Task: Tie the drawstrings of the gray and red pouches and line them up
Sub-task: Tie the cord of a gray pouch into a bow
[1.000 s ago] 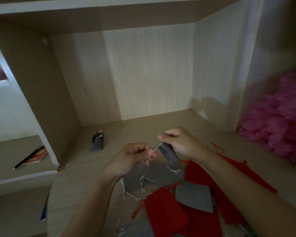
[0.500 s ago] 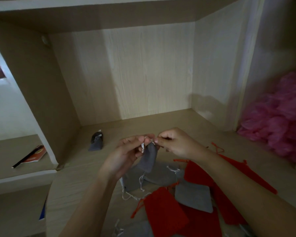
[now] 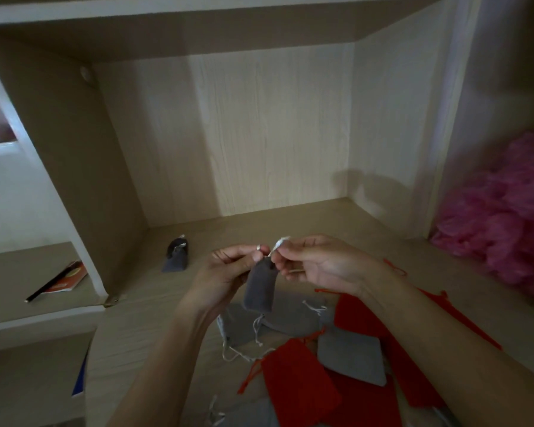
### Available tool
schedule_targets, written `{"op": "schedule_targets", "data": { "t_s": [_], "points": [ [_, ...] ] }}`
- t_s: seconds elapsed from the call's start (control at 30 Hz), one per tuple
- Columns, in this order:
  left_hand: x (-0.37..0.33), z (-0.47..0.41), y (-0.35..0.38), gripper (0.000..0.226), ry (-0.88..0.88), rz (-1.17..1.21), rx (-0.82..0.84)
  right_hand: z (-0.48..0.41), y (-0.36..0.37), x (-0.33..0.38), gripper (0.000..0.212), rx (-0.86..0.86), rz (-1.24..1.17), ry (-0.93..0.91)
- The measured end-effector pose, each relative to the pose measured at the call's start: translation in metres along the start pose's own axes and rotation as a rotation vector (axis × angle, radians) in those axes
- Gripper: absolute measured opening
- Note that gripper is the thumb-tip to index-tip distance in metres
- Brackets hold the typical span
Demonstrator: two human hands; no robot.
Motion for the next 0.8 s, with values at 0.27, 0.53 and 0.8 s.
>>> {"op": "schedule_targets", "data": {
  "t_s": [0.27, 0.53, 0.8],
  "points": [
    [-0.0023, 0.0020, 0.0032, 0.014, 0.083, -0.244, -0.043, 0.0013, 0.0025, -0.0004, 0.048, -0.099, 0.296, 0.107],
    [-0.0004, 0.0013, 0.0034, 0.027, 0.118, -0.333, 0.010, 0.0009, -0.0014, 0.0005, 0.048, -0.132, 0.283, 0.201],
    [-0.0015, 0.0019, 0.0064, 0.019, 0.121, -0.339, 0.019, 0.0037, -0.0064, 0.0004, 0.020, -0.023, 0.290, 0.202]
  ]
}}
Point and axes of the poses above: each hand's wrist, its own z-axis away from the middle knuckle, its own y-axis out of the palm, x = y × z, the point moved 1 cm from there along -z, towards the middle knuckle, and after that the axes turned 3 degrees about -z, right-handed, at the moved point
